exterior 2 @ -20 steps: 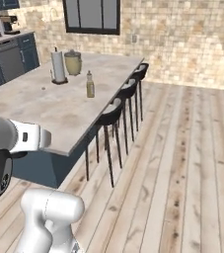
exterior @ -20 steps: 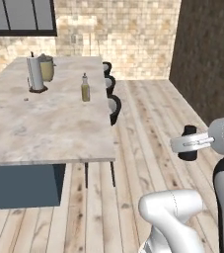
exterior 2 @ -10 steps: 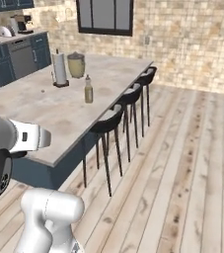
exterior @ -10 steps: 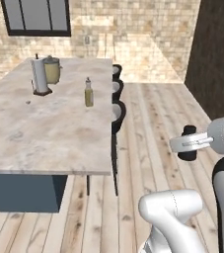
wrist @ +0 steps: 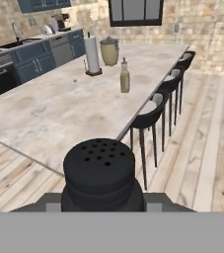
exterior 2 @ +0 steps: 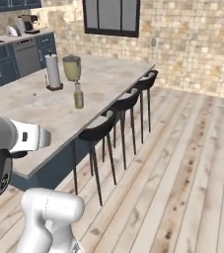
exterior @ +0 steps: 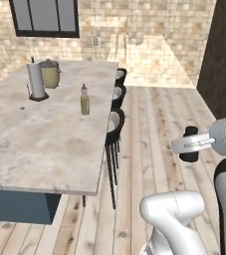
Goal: Move the oil and vinegar bottle and shaker from the cabinet to the dining counter.
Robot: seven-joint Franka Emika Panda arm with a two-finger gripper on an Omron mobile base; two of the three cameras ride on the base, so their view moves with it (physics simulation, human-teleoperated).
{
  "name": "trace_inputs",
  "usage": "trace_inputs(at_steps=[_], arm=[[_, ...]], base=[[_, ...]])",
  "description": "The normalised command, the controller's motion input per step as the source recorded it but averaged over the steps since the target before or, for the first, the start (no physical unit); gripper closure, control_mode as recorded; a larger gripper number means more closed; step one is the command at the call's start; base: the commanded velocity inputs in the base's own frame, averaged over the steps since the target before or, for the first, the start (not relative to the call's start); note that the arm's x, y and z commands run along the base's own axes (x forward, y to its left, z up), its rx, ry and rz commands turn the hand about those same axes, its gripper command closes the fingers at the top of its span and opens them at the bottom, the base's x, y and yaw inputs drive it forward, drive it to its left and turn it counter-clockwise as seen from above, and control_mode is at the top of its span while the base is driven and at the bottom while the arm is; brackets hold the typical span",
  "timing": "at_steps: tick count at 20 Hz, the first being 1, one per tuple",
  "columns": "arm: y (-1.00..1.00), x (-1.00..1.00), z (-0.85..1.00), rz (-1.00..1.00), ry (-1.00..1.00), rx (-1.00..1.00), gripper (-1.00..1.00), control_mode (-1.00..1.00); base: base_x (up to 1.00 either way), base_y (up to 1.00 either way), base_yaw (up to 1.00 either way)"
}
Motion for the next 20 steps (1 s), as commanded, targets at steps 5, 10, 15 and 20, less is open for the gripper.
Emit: trace_inputs(at_steps=[5, 10, 15, 20], arm=[[0.0, 0.0, 0.0, 0.0, 0.0, 0.0, 1.0, 1.0], [0.0, 0.0, 0.0, 0.0, 0.0, 0.0, 1.0, 1.0], [0.0, 0.0, 0.0, 0.0, 0.0, 0.0, 1.0, 1.0], [0.0, 0.0, 0.0, 0.0, 0.0, 0.0, 1.0, 1.0]], base=[[0.39, -0.5, 0.25], [0.39, -0.44, 0.34], [0.35, -0.5, 0.3], [0.31, -0.57, 0.24]])
